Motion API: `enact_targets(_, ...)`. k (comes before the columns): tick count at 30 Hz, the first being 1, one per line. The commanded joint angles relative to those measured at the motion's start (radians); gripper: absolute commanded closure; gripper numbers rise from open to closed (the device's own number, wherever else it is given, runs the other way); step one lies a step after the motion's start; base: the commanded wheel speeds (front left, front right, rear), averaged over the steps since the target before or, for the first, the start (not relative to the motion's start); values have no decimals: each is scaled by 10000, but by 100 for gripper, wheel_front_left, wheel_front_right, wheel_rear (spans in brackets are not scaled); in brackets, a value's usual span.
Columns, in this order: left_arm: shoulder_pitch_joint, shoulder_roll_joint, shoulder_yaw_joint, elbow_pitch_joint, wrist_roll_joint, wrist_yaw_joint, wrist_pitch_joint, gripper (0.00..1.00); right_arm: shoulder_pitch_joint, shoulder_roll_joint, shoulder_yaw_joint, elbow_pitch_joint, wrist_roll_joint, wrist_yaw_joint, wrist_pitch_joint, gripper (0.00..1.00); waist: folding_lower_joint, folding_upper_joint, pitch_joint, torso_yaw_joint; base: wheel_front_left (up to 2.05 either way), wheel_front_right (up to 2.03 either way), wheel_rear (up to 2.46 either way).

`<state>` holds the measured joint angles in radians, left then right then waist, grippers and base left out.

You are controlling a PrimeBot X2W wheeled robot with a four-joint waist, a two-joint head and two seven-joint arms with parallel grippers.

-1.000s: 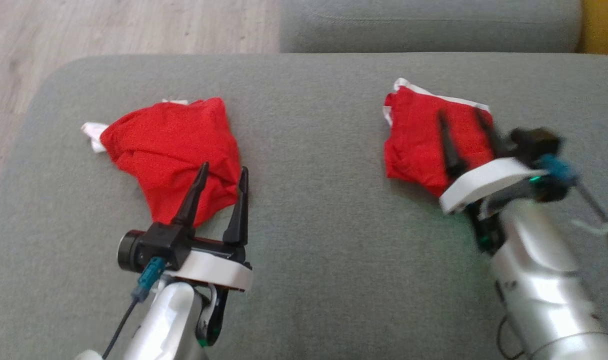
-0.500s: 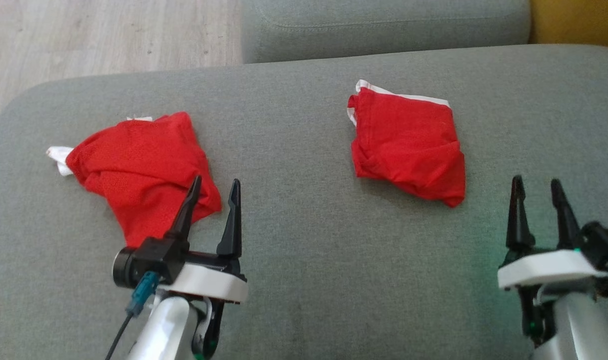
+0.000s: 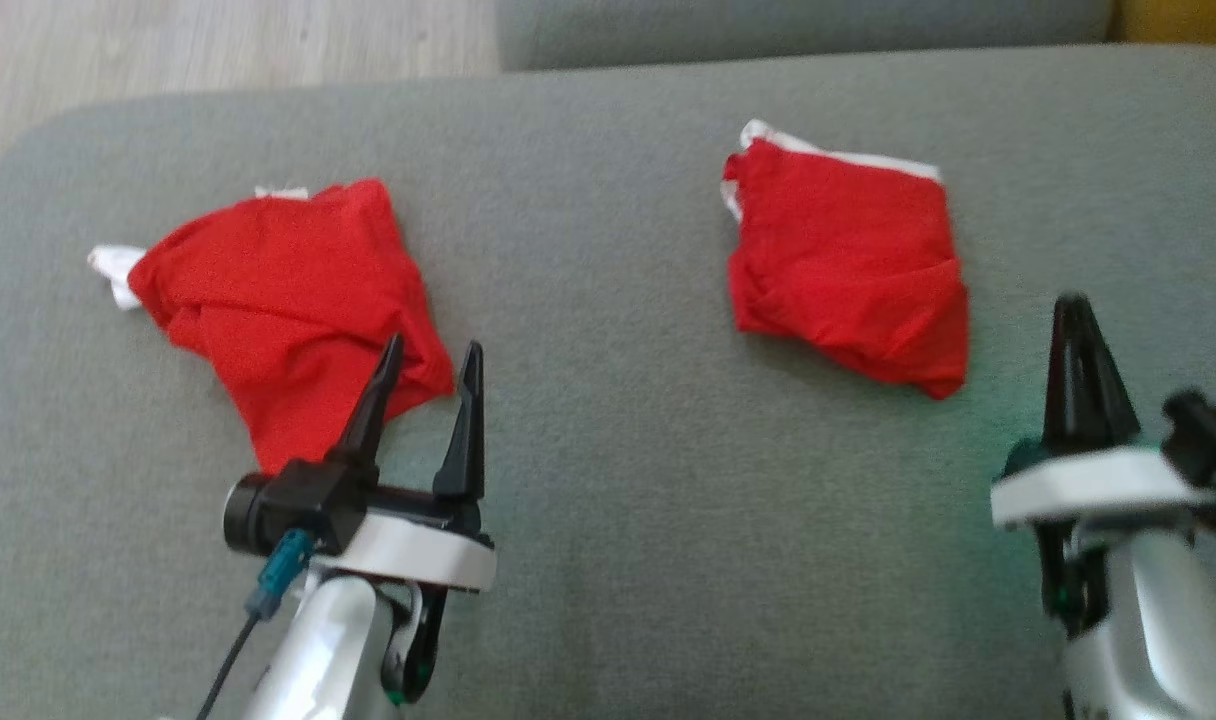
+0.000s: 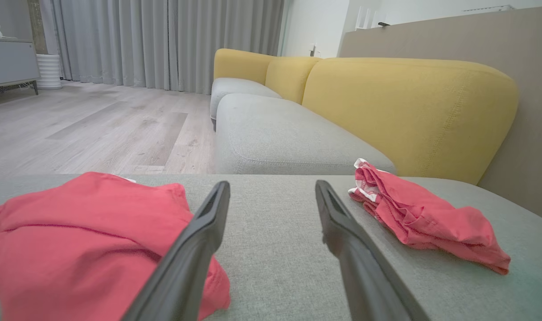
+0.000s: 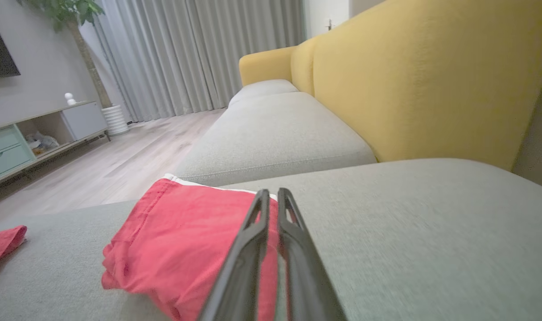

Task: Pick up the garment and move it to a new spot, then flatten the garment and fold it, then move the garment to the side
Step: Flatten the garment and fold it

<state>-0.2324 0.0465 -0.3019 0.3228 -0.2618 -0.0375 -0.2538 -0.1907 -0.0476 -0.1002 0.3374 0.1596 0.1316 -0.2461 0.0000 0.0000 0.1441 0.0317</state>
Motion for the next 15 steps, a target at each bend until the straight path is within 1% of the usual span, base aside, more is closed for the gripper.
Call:
enact_targets(1, -533, 49, 294, -349, 75, -48, -80, 0, -648, -27, 230, -284, -167, -9, 30, 100, 0, 0, 331, 239, 0, 0, 0)
enact_targets(5, -768, 45, 221, -381, 103, -98, -80, 0, -1500, -27, 95, 20, -636, -9, 444, 100, 0, 0, 898, 612, 0, 0, 0)
enact_targets(8, -922, 42, 183, -365, 97, -138, -80, 0, -2207, -27, 9, 581, -987, -9, 827, 100, 0, 0, 1249, 885, 0, 0, 0)
enact_targets(11, -1047, 41, 135, -337, 85, -177, -80, 0, -2884, -26, -205, 1536, -1158, -9, 1182, 100, 0, 0, 1465, 1130, 0, 0, 0)
enact_targets(12, -1116, 40, 100, -319, 55, -191, -80, 0, -3224, -26, -228, 2296, -1435, -9, 1301, 100, 0, 0, 1530, 1263, 0, 0, 0)
enact_targets(15, -1178, 39, 46, -279, -1, -185, -80, 0, -3490, -26, -21, 3505, -1615, -9, 1377, 100, 0, 0, 1508, 1382, 0, 0, 0)
